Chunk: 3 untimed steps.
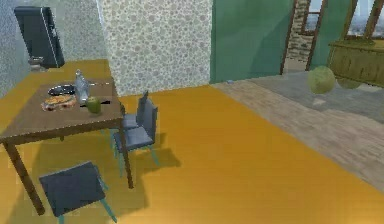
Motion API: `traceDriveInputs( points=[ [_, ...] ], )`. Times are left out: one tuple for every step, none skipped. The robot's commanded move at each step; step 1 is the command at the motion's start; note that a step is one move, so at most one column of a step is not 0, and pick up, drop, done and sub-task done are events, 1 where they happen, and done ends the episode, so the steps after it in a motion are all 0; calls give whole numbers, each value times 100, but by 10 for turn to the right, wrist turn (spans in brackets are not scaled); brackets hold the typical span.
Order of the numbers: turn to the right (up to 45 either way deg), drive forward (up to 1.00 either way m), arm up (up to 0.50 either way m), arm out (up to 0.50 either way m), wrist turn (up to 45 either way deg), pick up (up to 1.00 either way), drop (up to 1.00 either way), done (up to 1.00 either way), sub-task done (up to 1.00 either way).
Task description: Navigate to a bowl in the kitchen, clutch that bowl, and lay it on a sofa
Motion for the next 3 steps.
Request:
traceDriveInputs(
  points=[
    [450, 0, 0, 0, 0, 0, 0, 0, 0],
    [0, 45, 0, 0, 0, 0, 0, 0, 0],
    [150, 0, 0, 0, 0, 0, 0, 0, 0]
  ],
)
